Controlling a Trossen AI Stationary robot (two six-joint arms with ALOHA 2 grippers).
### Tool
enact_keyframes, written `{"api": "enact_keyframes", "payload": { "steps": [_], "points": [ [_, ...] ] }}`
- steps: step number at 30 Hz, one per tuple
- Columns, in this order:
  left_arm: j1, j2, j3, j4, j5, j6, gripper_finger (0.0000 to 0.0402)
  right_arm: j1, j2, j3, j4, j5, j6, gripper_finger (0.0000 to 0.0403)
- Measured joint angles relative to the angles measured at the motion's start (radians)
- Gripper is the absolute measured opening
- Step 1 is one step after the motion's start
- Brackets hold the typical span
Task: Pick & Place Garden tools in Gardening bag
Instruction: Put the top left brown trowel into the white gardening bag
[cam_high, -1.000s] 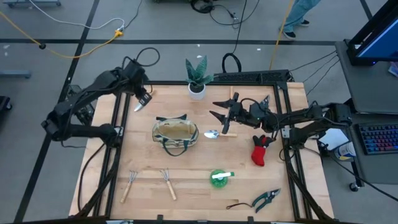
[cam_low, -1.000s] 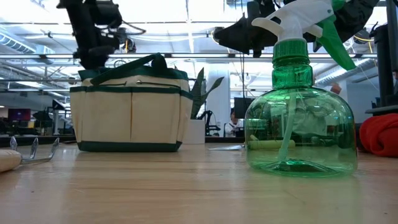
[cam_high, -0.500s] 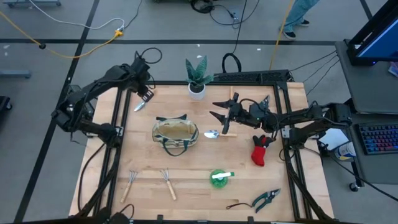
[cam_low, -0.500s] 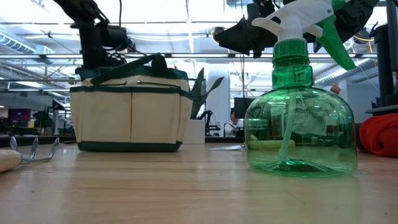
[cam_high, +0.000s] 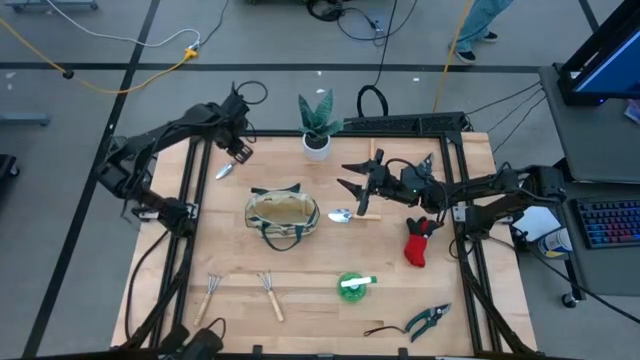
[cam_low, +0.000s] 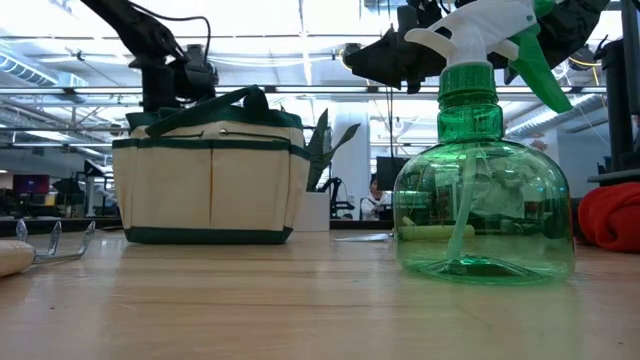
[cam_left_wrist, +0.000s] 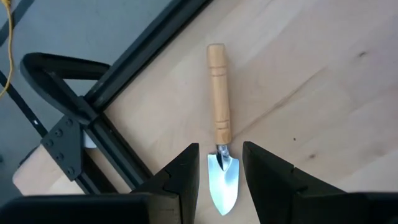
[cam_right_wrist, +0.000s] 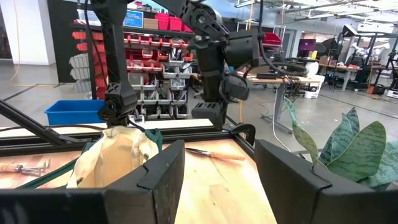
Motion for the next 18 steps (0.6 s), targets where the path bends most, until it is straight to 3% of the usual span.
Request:
{"api": "enact_keyframes", "payload": {
  "steps": [18],
  "points": [
    [0.014,0.114,0.000,0.044,0.019,-0.017,0.0129,0.000,0.000,0.000,0.000,0.000,0.001,0.0192]
  ]
}}
